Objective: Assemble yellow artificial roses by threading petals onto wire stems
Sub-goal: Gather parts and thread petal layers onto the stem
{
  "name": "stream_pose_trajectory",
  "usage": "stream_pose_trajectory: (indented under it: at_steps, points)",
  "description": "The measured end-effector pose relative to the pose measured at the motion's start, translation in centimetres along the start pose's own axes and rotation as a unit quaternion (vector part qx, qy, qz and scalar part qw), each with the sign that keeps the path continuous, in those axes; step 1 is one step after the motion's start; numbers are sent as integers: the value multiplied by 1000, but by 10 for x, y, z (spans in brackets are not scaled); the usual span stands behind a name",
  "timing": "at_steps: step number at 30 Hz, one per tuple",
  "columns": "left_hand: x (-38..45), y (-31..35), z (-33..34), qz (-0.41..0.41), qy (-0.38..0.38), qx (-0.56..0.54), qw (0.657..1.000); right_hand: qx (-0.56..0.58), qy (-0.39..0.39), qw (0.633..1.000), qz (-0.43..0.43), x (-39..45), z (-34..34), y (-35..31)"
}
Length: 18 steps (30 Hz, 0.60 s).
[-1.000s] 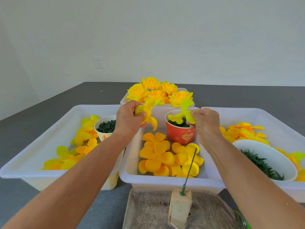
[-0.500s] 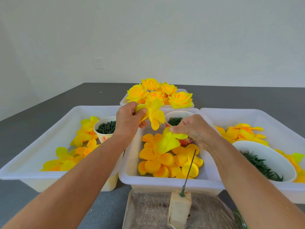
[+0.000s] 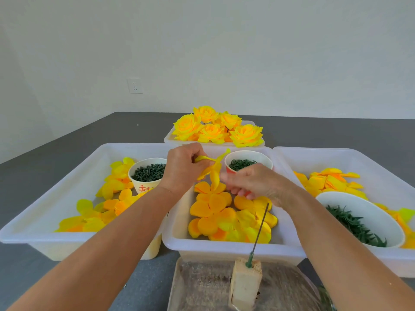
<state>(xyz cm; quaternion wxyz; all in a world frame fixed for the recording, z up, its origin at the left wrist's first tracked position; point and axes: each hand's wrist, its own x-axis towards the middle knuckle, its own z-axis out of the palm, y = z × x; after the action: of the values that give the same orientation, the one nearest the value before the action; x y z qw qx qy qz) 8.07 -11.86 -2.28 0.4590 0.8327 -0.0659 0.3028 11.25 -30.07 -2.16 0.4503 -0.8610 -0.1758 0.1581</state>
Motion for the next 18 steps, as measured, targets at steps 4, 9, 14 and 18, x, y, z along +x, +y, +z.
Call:
stream_pose_trajectory:
  at_steps: [4, 9, 14, 18]
  points:
    - [-5, 4, 4, 50, -65, 39, 996, 172, 19, 981, 89, 2, -1, -5]
    - [-8, 9, 4, 51, -147, 3, 988, 231, -13, 968, 91, 2, 1, -5]
    - [-10, 16, 2, -16, -206, -81, 975, 268, 6, 963, 40, 3, 1, -3]
    - [-10, 22, -1, -80, -206, -142, 965, 227, 25, 973, -17, 1, 3, -2]
